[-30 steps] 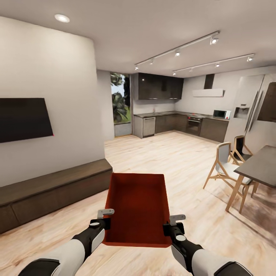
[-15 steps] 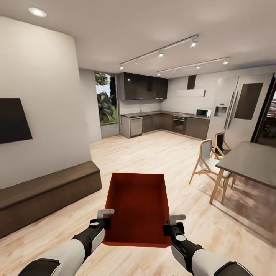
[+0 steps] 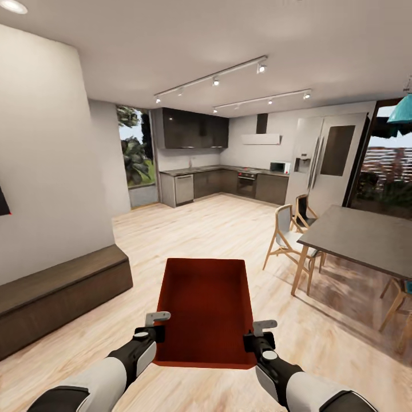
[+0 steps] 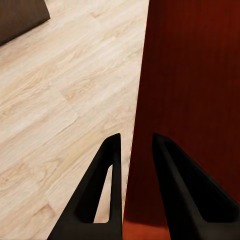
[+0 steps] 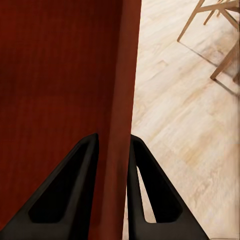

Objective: Move the two storage containers from the living room to the garage. In the garage, place one container on the floor and stack the other container on top of it (either order is fine).

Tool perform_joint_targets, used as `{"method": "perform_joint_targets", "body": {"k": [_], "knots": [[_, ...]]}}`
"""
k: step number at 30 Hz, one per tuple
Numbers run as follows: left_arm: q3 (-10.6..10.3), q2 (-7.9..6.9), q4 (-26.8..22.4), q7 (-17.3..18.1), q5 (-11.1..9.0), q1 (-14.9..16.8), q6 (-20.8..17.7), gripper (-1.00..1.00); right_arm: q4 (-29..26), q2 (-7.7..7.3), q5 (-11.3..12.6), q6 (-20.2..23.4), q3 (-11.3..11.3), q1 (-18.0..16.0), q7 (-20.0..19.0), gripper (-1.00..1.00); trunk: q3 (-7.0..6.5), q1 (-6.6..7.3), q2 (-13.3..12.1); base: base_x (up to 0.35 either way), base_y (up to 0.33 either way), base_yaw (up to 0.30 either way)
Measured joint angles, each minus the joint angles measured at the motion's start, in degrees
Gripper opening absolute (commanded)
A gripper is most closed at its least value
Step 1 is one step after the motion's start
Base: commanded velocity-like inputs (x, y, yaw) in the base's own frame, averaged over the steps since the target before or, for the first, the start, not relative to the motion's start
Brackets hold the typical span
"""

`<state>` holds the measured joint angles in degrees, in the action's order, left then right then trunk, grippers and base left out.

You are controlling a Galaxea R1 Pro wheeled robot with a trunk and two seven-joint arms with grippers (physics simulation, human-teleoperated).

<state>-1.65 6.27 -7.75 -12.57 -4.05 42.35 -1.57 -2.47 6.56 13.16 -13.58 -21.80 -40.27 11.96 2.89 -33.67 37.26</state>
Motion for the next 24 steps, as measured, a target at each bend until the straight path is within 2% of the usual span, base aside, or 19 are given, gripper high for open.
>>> {"method": "perform_joint_targets", "body": {"k": [24], "knots": [[0.38,0.01,0.19,0.09,0.37,0.01,0.08,-1.00,0.04,0.00,0.11,0.03,-0.14,0.01,0.00,-1.00,0.00,0.00,0.00,0.000,0.000,-0.242]]}}
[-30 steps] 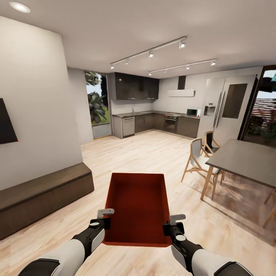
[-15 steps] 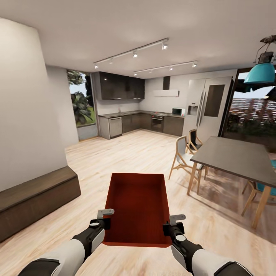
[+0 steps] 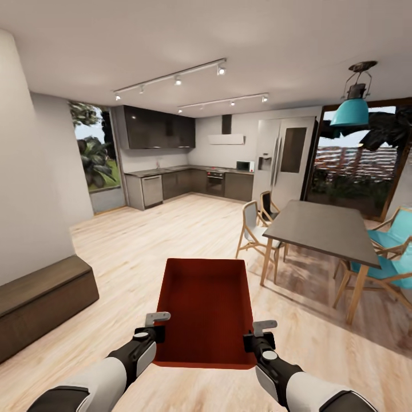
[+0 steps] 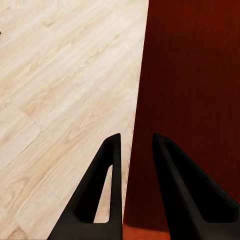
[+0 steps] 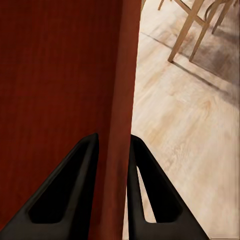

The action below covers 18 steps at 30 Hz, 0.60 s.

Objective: Move the two storage containers from the living room to the garage. In the garage, place one container on the floor and stack the other container on top of it (either order is fine).

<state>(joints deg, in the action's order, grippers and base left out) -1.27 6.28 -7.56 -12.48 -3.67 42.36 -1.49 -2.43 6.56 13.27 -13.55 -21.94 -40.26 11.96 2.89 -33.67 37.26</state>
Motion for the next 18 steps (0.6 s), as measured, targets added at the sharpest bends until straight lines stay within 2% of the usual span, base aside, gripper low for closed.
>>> {"method": "perform_joint_targets", "body": {"k": [18], "knots": [[-0.35,-0.01,-0.19,-0.07,-0.33,-0.02,-0.05,-1.00,-0.06,0.00,-0.18,-0.03,0.18,-0.01,0.02,-1.00,0.00,0.00,0.00,0.000,0.000,-0.242]]}}
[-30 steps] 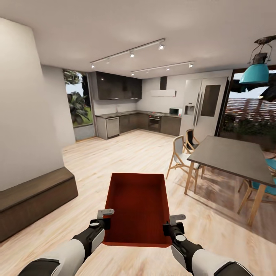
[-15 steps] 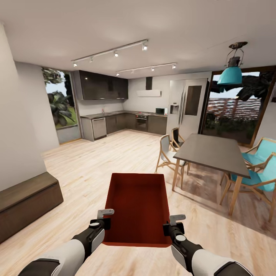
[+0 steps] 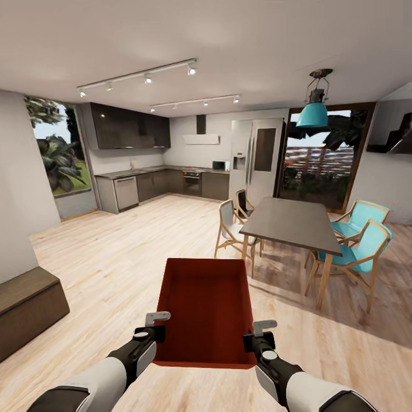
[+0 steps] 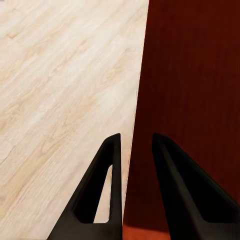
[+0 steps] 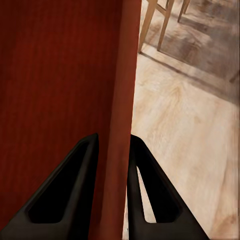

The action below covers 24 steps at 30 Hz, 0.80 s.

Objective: Move the two storage containers from the living room to the garage. In the garage, place one container on the floor and stack the other container on top of it (either order is fine).

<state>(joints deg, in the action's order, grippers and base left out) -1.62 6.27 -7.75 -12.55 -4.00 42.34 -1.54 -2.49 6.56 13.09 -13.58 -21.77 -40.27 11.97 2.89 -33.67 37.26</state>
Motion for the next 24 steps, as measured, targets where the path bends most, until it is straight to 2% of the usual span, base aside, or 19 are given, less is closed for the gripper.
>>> {"method": "perform_joint_targets", "body": {"k": [24], "knots": [[0.05,-0.06,0.05,0.10,0.08,0.01,0.02,-1.00,0.09,0.06,0.46,-0.10,-0.32,0.00,0.01,-1.00,0.00,0.00,0.00,0.000,0.000,-0.264]]}}
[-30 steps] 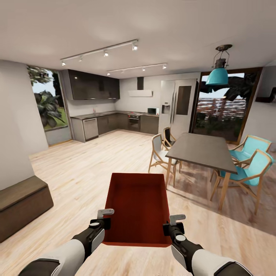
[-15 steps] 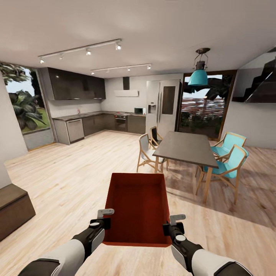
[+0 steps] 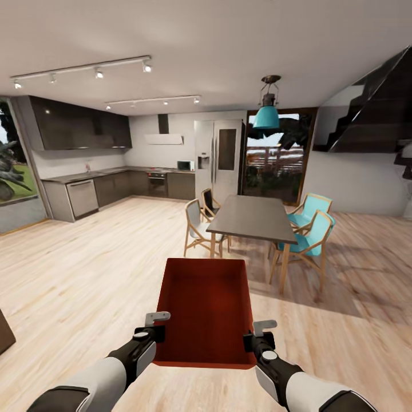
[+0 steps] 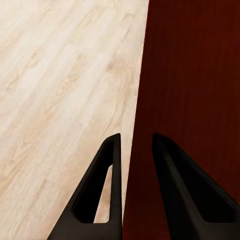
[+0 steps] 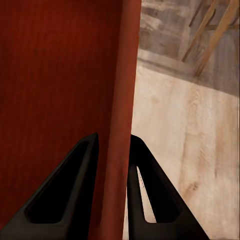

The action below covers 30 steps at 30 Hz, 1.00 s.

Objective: Move the two storage containers from the living room to the garage. In the garage, place one container on the floor and stack the other container on top of it (either order is fine).

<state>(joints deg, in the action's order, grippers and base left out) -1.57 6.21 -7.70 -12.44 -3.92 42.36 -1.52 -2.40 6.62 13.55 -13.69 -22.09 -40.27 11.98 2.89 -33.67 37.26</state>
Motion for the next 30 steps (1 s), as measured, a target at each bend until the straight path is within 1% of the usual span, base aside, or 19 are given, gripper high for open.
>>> {"method": "perform_joint_targets", "body": {"k": [30], "knots": [[0.03,0.04,0.00,-0.05,0.01,0.00,-0.05,-1.00,-0.04,-0.03,-0.23,0.11,0.14,0.00,0.01,-1.00,0.00,0.00,0.00,0.000,0.000,-0.287]]}}
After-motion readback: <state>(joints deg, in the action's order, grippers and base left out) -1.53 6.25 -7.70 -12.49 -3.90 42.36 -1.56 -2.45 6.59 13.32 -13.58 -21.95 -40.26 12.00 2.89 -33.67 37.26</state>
